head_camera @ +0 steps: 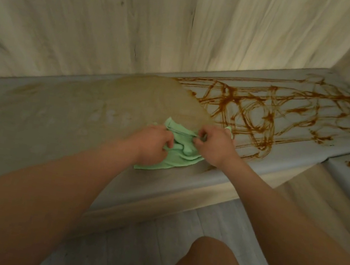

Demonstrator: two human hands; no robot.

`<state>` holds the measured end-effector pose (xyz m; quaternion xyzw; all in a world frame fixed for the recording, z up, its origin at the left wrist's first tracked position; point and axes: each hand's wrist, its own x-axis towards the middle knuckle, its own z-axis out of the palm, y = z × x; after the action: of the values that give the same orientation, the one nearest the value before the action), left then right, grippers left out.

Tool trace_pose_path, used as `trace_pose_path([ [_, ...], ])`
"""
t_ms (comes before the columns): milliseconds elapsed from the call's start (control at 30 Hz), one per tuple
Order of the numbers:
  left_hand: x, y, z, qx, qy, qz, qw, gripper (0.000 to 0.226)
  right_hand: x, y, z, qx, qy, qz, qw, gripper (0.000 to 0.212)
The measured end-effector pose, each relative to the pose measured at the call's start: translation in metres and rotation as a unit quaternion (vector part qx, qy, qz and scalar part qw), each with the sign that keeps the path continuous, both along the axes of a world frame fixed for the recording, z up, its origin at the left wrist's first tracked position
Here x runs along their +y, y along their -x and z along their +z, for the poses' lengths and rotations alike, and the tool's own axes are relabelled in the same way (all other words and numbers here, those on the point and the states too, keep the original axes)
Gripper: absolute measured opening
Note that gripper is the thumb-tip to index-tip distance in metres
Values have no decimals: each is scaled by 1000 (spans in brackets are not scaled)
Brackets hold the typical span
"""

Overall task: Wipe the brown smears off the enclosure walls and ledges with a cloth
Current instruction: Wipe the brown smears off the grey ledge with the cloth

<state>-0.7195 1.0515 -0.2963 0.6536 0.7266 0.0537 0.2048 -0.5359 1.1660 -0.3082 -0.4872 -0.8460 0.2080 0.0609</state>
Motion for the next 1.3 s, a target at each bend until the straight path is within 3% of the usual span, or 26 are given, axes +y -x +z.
trace_pose_path([
  [100,1,0,-8,19,16,-6,1000,53,7,-19,10,119,-38,-127,984,28],
  [133,2,0,-7,18,8,-6,1000,59,11,-29,14,103,-57,-176,977,31],
  [233,4,-2,-7,31,4,-6,999,67,18,-53,17,-73,-70,-244,965,35],
  [300,6,-3,-6,61,24,-17,998,63,17,-56,15,-94,-91,-227,965,32],
  [367,8,-3,-3,71,14,-22,997,53,11,-47,17,-21,-109,-158,981,26],
  [433,12,-5,0,42,-39,-14,998,36,0,-34,22,20,-97,-63,993,15],
  [500,20,-6,0,14,-91,-5,996,26,-15,-25,26,-6,-47,-15,999,21],
  [633,43,-9,-4,-11,-101,6,995,39,-36,-18,29,-105,68,1,992,44],
  [733,65,-21,-8,-34,-84,15,996,46,-46,-15,25,-119,64,0,991,44],
  [833,82,-29,-18,18,-16,16,1000,42,-53,-8,20,-99,41,-20,994,37],
  [933,83,-28,-15,66,-3,34,997,32,-52,-4,15,-46,65,-27,996,31],
  [1033,79,-19,2,24,-48,78,995,32,-46,-6,27,79,97,-70,990,35],
  [1100,76,-10,19,-66,-94,138,984,31,-35,-10,38,229,120,-137,956,24],
  [1200,72,0,40,-263,-154,213,929,35,-19,-23,56,392,180,-192,882,17],
  [1300,66,-2,60,-377,-182,196,887,26,-6,-32,69,416,210,-151,872,27],
])
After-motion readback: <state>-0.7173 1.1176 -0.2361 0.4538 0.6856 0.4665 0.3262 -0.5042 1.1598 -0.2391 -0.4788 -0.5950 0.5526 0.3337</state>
